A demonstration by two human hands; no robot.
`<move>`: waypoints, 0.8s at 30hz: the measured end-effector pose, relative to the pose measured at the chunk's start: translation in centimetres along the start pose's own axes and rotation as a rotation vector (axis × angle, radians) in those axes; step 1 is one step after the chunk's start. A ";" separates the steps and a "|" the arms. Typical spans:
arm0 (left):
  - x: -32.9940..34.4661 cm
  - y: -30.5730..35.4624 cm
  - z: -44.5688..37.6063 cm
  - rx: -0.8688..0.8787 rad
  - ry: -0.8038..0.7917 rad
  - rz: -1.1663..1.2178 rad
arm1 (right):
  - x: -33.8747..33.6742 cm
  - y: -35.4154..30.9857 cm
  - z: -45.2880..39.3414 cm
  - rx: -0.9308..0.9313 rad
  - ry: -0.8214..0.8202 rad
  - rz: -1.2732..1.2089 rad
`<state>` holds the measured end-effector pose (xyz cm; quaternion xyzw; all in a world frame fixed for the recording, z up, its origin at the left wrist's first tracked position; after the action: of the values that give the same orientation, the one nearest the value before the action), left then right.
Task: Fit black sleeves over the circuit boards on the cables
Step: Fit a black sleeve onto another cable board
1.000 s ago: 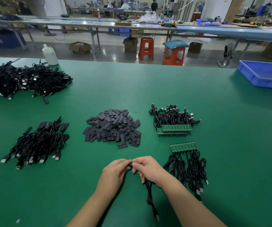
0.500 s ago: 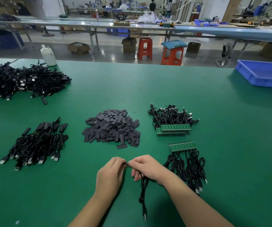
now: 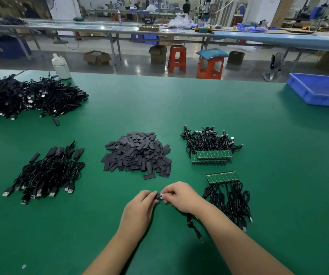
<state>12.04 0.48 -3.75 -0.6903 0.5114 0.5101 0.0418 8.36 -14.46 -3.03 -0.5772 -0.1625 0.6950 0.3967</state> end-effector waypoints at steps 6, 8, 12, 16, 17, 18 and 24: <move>-0.2 0.3 0.0 0.030 0.003 0.041 | 0.5 0.5 0.0 0.135 -0.073 -0.292; -0.3 0.3 0.1 0.043 0.010 0.052 | 0.5 0.6 0.0 0.148 -0.086 -0.344; -0.2 0.3 0.1 0.039 0.008 0.058 | 0.5 0.8 0.0 0.157 -0.084 -0.424; 0.0 0.3 0.2 0.036 -0.039 0.073 | 1.0 0.6 -0.2 0.145 -0.100 -0.414; 0.0 0.4 0.2 0.040 -0.047 0.072 | 1.2 0.6 -0.3 0.144 -0.106 -0.398; -0.1 0.4 0.2 0.042 -0.050 0.072 | 1.3 0.5 -0.3 0.144 -0.109 -0.384; 0.1 0.5 0.2 0.043 -0.074 0.049 | 1.3 -0.3 0.0 0.145 -0.098 -0.316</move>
<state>11.52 0.29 -3.73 -0.6573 0.5371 0.5250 0.0628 8.44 -13.31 -3.72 -0.4799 -0.2198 0.6613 0.5330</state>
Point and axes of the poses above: each hand's wrist, its own z-axis away from the middle knuckle, its own x-axis out of the palm, y = z × x, the point moved 6 cm from there along -z, towards the middle knuckle, and after that the axes turned 2 degrees about y, right-handed, at the moved point
